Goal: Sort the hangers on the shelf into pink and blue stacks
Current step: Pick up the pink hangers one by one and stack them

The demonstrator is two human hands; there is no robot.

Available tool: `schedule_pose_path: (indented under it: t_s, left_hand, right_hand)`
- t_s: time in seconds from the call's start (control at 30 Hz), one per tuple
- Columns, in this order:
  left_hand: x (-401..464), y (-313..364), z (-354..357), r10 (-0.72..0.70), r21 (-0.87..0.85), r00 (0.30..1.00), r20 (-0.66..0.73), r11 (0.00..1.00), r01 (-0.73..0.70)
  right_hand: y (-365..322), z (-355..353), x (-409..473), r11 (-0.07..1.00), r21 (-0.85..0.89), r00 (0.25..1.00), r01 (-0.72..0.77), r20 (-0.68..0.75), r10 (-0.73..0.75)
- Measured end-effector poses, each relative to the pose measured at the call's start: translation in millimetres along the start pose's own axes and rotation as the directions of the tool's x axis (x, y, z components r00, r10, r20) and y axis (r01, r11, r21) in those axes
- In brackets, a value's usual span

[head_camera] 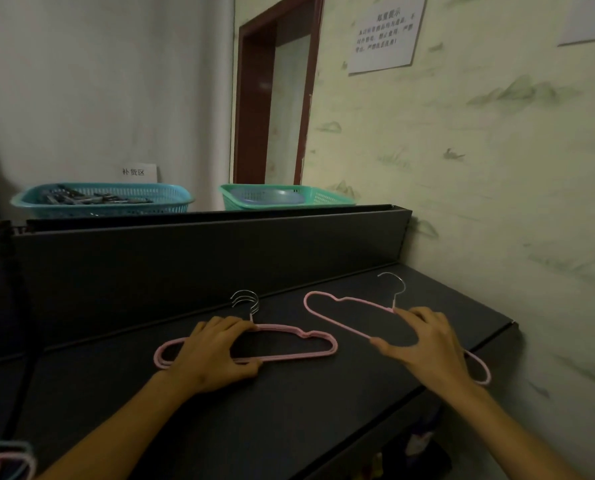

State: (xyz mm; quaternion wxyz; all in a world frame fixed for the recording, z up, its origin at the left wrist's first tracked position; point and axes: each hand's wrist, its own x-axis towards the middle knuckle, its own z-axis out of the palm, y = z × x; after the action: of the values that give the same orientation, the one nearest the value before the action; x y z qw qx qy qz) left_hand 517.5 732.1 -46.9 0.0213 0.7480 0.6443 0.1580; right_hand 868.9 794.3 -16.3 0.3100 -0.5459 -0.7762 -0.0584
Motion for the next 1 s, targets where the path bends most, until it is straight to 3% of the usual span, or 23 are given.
schedule_pose_path:
  t_s: [0.6, 0.8, 1.0]
  left_hand:
    - [7.0, -7.0, 4.8, -0.083, 0.005, 0.995, 0.046, 0.997, 0.083]
    - [-15.7, -21.1, -6.7, -0.187, -0.012, 0.982, -0.006, 0.982, 0.187]
    - [-32.0, -39.5, -19.4, -0.247, -0.115, 0.969, 0.013, 0.962, 0.247]
  right_hand:
    - [-6.5, 13.8, 1.3, 0.998, -0.015, 0.986, 0.059, 0.156, -0.056]
    - [-43.8, 31.0, 8.4, 0.988, -0.029, 0.957, 0.153, 0.253, -0.141]
    - [-106.7, 59.1, 12.6, 0.972, 0.076, 0.916, 0.223, 0.325, -0.236]
